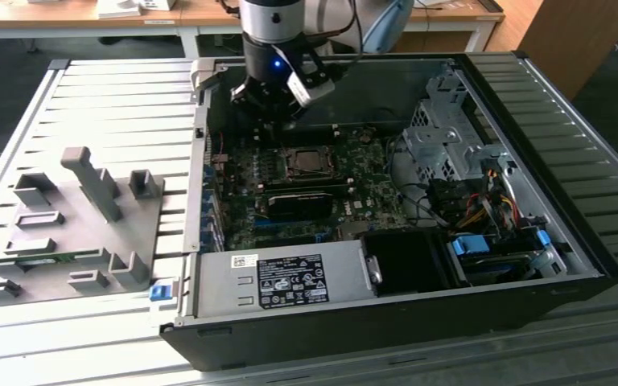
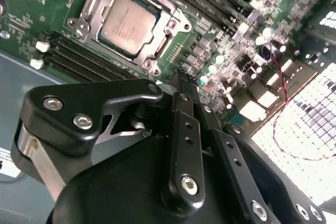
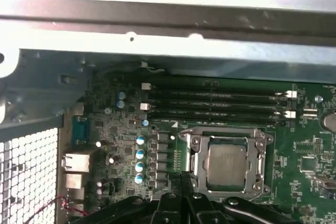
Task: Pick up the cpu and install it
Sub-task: 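Install the first cpu locking lever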
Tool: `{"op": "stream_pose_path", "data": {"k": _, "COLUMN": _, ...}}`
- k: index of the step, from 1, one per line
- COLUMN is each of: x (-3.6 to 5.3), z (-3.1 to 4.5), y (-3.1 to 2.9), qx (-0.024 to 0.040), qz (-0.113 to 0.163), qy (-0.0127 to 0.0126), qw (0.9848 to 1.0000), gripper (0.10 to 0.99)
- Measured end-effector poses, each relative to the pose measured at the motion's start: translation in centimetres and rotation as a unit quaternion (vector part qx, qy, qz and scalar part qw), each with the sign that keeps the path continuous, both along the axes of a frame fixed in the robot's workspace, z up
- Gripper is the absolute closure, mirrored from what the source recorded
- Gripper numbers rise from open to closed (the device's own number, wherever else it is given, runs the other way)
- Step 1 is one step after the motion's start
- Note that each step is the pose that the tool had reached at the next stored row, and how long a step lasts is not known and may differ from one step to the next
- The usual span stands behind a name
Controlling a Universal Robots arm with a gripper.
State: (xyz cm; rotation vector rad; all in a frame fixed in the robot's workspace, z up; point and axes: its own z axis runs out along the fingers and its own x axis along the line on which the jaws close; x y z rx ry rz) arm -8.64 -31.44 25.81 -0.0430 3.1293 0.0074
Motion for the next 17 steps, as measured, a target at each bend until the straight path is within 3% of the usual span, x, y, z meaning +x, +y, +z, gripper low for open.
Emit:
{"op": "stream_pose_path", "data": {"k": 9, "x": -1.27, "z": -0.17, "y": 0.69, "qx": 0.0002, "qz": 0.000, "qy": 0.0000, "qw": 1.0000, "gripper": 0.980}}
{"op": "stream_pose_path", "data": {"k": 17, "x": -1.64, "z": -0.42, "y": 2.32, "qx": 0.0002, "qz": 0.000, "qy": 0.0001, "qw": 1.0000, "gripper": 0.980}}
